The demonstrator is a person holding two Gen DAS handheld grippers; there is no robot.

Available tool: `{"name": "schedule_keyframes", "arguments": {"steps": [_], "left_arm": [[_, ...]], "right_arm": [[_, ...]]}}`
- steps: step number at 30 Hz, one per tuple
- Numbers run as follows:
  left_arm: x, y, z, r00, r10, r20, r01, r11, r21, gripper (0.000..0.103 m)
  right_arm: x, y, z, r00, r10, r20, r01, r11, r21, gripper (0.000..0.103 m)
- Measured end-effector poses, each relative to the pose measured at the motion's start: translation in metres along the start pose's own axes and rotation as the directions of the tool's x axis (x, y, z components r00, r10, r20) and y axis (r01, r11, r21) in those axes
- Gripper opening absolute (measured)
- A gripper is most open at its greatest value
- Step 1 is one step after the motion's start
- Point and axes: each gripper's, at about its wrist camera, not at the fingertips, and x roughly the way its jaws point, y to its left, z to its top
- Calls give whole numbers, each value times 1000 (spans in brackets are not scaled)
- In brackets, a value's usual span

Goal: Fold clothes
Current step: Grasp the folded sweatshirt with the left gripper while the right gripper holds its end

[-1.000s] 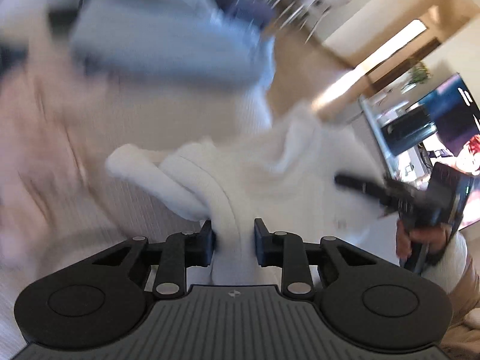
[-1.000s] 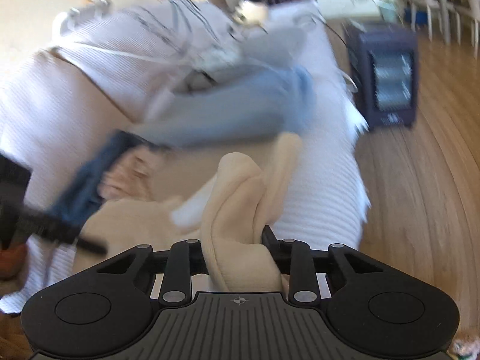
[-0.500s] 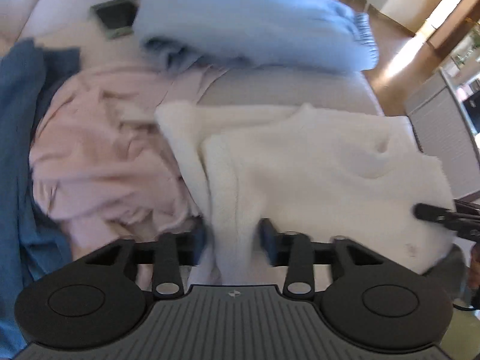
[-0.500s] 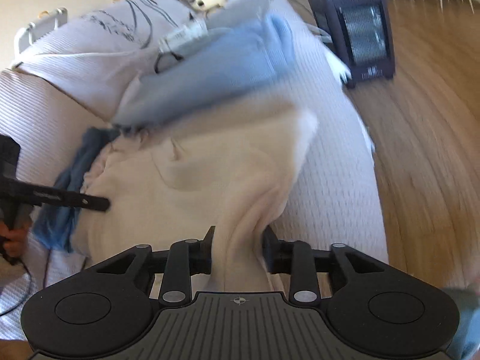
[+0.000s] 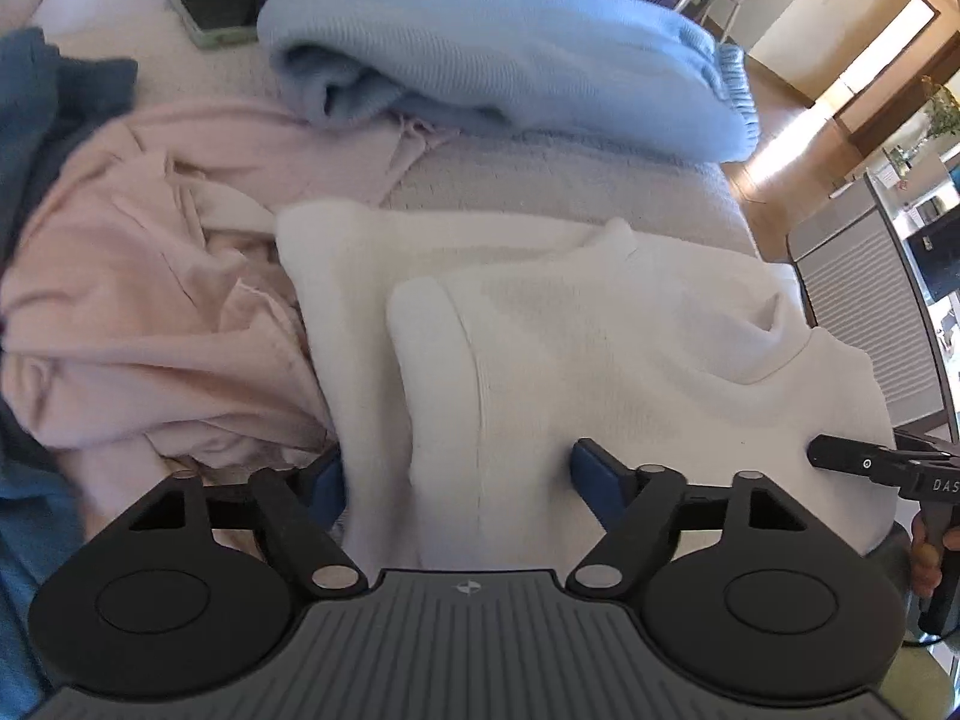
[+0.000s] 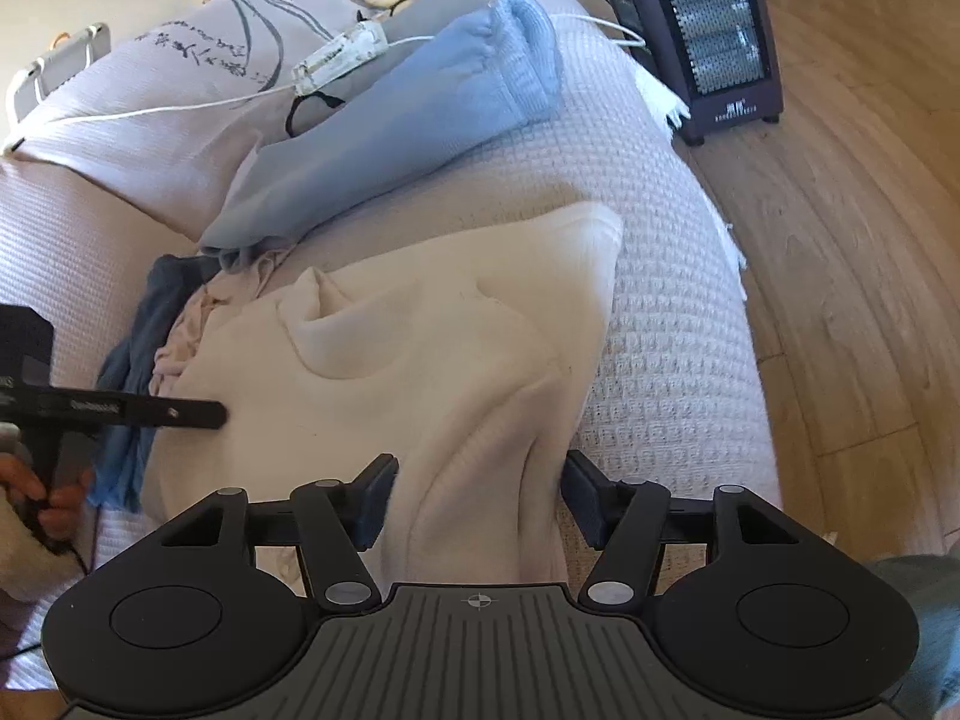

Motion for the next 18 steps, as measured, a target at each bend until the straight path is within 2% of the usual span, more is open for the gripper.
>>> {"name": "schedule_keyframes", "arguments": {"steps": [2, 5, 7, 9, 10, 14, 18], "left_arm": [[-3, 1, -5, 1000, -22, 12, 22, 999, -32, 52], [-11, 5, -9, 998, -65, 12, 66, 997, -51, 34], [-21, 1, -8, 997, -78, 12, 78, 996, -39, 28], [-32, -4, -7, 996, -90, 12, 90, 996, -26, 26], [-37, -6, -6, 995, -96, 13, 96, 995, -20, 24], [-71, -29, -6, 992, -117, 49, 113, 991, 74, 23], [-109, -45, 8, 983, -122, 137, 101, 983, 154, 23]], "right_arm": [[4, 1, 0, 1000, -9, 2, 9, 1000, 3, 60], [9, 2, 0, 1000, -22, 4, 22, 1000, 8, 59], [10, 3, 1, 1000, -27, 3, 27, 1000, 4, 46], [6, 6, 1, 1000, -8, -8, 8, 1000, 2, 33], [3, 10, 1, 1000, -6, -8, 6, 1000, -5, 30], [-24, 30, -3, 999, 9, 38, -7, 998, -63, 26], [-58, 49, 3, 992, 36, 120, -23, 994, -109, 25]]}}
